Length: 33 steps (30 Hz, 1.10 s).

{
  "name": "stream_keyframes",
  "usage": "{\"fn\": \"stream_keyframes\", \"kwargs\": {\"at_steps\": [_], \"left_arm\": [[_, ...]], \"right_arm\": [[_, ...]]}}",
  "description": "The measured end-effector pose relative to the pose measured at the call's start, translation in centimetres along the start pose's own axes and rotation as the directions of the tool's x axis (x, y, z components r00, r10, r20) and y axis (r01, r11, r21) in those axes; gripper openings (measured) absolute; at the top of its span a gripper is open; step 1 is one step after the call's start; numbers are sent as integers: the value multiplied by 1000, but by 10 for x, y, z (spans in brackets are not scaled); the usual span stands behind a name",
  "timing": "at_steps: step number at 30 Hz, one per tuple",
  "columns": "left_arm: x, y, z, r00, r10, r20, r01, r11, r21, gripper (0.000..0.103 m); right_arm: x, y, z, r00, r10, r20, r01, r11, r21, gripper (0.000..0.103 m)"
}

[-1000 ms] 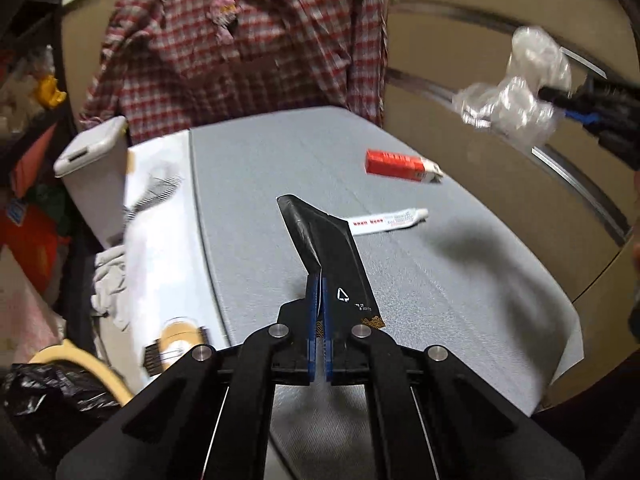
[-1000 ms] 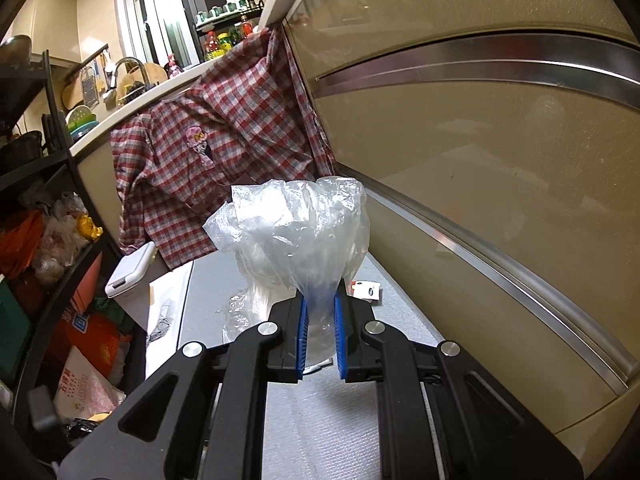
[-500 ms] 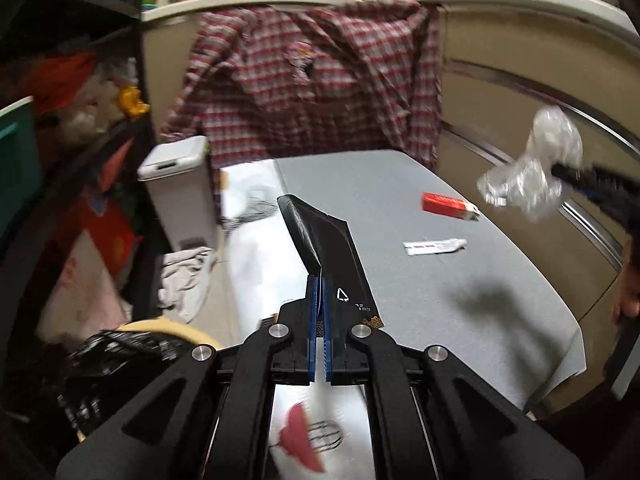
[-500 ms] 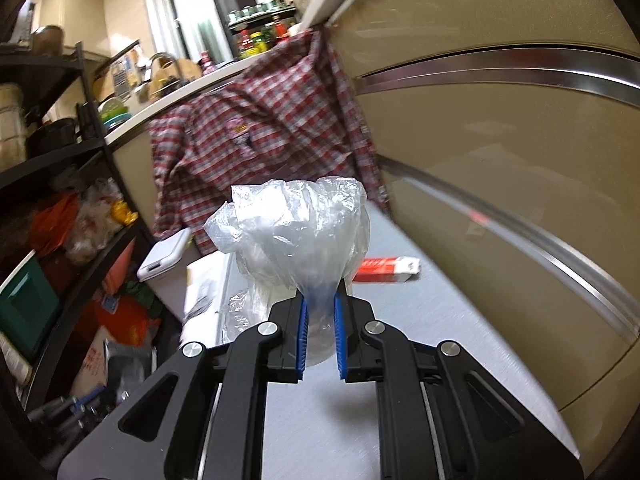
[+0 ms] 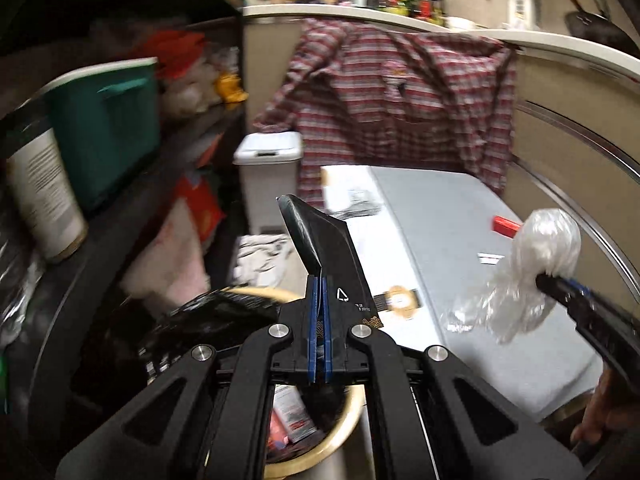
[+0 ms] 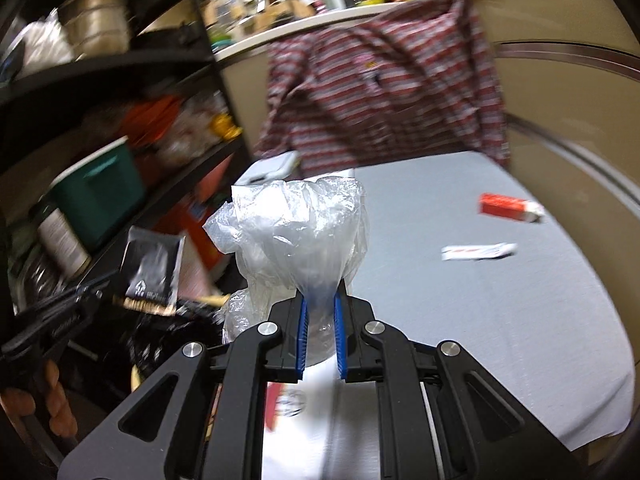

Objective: Collect trash
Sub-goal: 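Carry the black sachet and clear plastic bag over the bin, then open the left gripper, then the right, to drop sachet and plastic bag into the bin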

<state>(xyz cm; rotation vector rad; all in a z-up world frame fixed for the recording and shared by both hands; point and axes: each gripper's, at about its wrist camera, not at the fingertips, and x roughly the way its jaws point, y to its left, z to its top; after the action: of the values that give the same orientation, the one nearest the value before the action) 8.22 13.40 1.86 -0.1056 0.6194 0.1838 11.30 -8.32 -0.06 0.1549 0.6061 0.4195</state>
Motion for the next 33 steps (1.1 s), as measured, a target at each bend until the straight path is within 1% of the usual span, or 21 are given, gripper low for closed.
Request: {"fn": "stream_keyframes", "kwargs": {"at_steps": [4,7,10,13,21,27,29,30,31,32,33], "left_arm": [[-3,22,-12,997,76,-7,-76,997,-29,2],[-5,34,-17,994,106,-10,-107,993,-49,2],[-4,40,-22,993,113,-17,-114,991,-64,2],[0,43,-26,993,116,-26,-117,991,-69,2],[12,52,-32,993,107,-44,-110,990,-87,2],[25,59,-36,992,101,-73,-108,988,-107,3],[30,62,-36,990,110,-91,-120,986,-117,4],[32,64,-36,989,114,-99,-126,984,-127,6],[33,67,-36,987,117,-108,-131,982,-133,15],[33,68,-36,987,118,-110,-133,982,-138,21],[33,68,-36,987,119,-107,-133,981,-141,41]], "right_arm": [[9,31,-8,999,47,-23,-48,998,-33,12],[17,53,-12,997,72,-35,-75,995,-71,12],[24,70,-14,995,89,-43,-93,990,-102,12],[31,80,-16,995,88,-42,-92,988,-126,12],[45,87,-18,995,78,-64,-86,986,-141,12],[55,88,-21,994,69,-85,-81,986,-143,12],[57,89,-22,994,66,-90,-79,986,-146,12],[59,89,-22,994,64,-92,-77,986,-146,12],[60,90,-22,994,63,-93,-76,987,-145,12],[61,90,-23,994,60,-94,-74,987,-143,12],[62,90,-23,994,58,-96,-71,987,-142,12]]}}
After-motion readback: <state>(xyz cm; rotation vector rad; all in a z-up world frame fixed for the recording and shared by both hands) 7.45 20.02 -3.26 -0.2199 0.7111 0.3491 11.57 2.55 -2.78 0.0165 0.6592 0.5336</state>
